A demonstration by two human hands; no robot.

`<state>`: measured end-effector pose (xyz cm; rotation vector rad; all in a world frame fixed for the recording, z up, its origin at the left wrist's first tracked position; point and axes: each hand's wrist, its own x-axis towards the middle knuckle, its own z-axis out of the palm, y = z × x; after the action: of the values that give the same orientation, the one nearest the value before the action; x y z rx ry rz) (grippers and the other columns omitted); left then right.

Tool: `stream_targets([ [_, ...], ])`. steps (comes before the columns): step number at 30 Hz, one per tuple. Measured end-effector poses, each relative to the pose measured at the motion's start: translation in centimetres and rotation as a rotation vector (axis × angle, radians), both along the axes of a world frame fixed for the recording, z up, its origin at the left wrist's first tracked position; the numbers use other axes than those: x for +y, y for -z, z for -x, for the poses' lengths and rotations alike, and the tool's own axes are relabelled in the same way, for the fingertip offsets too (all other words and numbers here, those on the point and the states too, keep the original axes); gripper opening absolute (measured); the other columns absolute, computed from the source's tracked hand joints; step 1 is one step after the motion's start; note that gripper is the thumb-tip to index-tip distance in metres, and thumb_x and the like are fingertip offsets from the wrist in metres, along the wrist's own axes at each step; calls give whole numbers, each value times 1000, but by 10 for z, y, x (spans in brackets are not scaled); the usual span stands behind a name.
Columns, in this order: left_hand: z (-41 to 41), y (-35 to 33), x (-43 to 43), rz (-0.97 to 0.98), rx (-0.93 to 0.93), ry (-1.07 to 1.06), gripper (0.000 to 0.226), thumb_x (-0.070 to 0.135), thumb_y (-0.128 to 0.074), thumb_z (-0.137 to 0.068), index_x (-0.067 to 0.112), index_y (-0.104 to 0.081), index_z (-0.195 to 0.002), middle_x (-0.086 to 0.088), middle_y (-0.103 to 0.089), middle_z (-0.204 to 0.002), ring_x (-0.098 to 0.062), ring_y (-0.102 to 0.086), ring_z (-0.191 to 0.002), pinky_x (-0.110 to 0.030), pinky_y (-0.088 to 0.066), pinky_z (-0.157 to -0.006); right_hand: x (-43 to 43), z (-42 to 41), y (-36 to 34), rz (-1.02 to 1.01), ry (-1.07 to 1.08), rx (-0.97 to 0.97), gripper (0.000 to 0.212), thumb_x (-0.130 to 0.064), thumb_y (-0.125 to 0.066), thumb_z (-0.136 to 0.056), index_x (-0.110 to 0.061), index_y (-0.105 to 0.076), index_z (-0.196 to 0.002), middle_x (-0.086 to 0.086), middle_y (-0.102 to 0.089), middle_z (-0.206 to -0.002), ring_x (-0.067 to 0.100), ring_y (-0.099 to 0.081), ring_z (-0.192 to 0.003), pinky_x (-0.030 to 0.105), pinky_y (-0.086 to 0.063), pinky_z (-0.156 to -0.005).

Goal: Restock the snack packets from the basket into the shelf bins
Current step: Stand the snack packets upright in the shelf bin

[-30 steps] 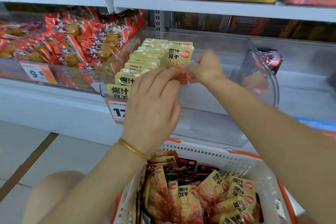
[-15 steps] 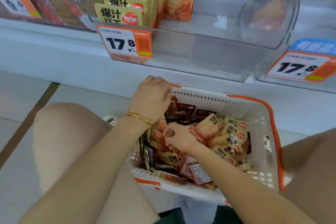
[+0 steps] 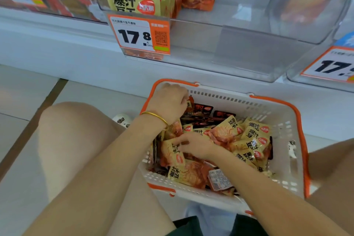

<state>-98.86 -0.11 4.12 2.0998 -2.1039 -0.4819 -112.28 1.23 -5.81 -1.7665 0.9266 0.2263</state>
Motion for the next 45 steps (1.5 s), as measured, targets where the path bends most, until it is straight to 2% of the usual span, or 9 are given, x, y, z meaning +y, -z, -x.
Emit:
stream_targets([
  [3, 5, -3, 3, -120, 60, 3, 32, 11, -41, -95, 12, -64, -116, -6, -63, -120, -22, -55, -110, -35, -41, -98, -25, 26, -32, 36, 164, -77, 18, -11, -62, -89, -15, -71, -104, -8, -68, -110, 5, -63, -96, 23, -51, -87],
  [5, 8, -4, 6, -225, 88, 18, 31, 13, -43, -96, 11, -61, -121, -6, -60, -124, -21, -54, -112, -30, -40, -97, -37, 40, -53, 68, 233, -143, 17, -4, -63, -87, -14, -73, -97, -17, -69, -86, -7, -62, -73, 10, -49, -65],
  [12, 18, -4, 11, -364, 403, -3, 31, 35, -60, -90, 18, -63, -116, 1, -61, -114, -15, -56, -107, -35, -45, -97, -56, 67, -95, 46, 387, -369, 30, 8, -62, -83, -20, -69, -82, -5, -69, -82, -3, -64, -69, 14, -51, -65],
  [19, 21, -34, 24, -187, 840, -180, 8, 10, -68, -84, 16, -65, -80, -2, -69, -81, -5, -64, -73, -26, -53, -74, -49, 72, -112, -182, 645, -656, 13, -13, -66, -82, -11, -59, -93, 4, -66, -80, 13, -64, -68, 26, -52, -59],
  [22, 21, -56, 29, -35, 946, -258, 11, 8, -68, -84, 14, -63, -76, 7, -67, -67, 1, -60, -59, -14, -49, -59, -41, 80, -124, -447, 575, -718, 57, -41, -72, -69, -6, -58, -111, 9, -70, -94, 22, -68, -82, 33, -58, -69],
  [32, 23, -143, 24, 391, 1020, -293, 21, 15, -51, -96, 5, -63, -82, -3, -60, -65, -7, -54, -53, -21, -45, -50, -57, 68, -235, -291, 478, -748, 29, -19, -68, -66, -6, -72, -91, 11, -72, -88, 18, -69, -71, 34, -59, -69],
  [36, 0, -164, -7, 714, 597, -213, 13, 15, -50, -93, 15, -60, -85, 6, -57, -79, 1, -51, -69, -15, -42, -67, -108, 44, -277, -154, 615, -763, 13, -13, -61, -83, -8, -64, -95, 6, -73, -78, 15, -70, -66, 32, -59, -60],
  [39, -17, -154, -33, 692, 69, -136, 32, 34, -37, -85, 15, -62, -90, -4, -62, -94, -24, -54, -94, -39, -43, -85, -151, 15, -274, 6, 688, -607, 10, -4, -59, -89, -13, -62, -91, 1, -71, -75, 13, -68, -62, 28, -57, -52],
  [45, -22, -133, -58, 631, -219, -128, 39, 37, -33, -82, 14, -62, -92, -5, -63, -106, -31, -52, -107, -48, -35, -95, -229, -33, -223, 337, 715, -211, 41, -6, -78, -70, -7, -66, -109, 12, -68, -111, 29, -65, -101, 45, -52, -92],
])
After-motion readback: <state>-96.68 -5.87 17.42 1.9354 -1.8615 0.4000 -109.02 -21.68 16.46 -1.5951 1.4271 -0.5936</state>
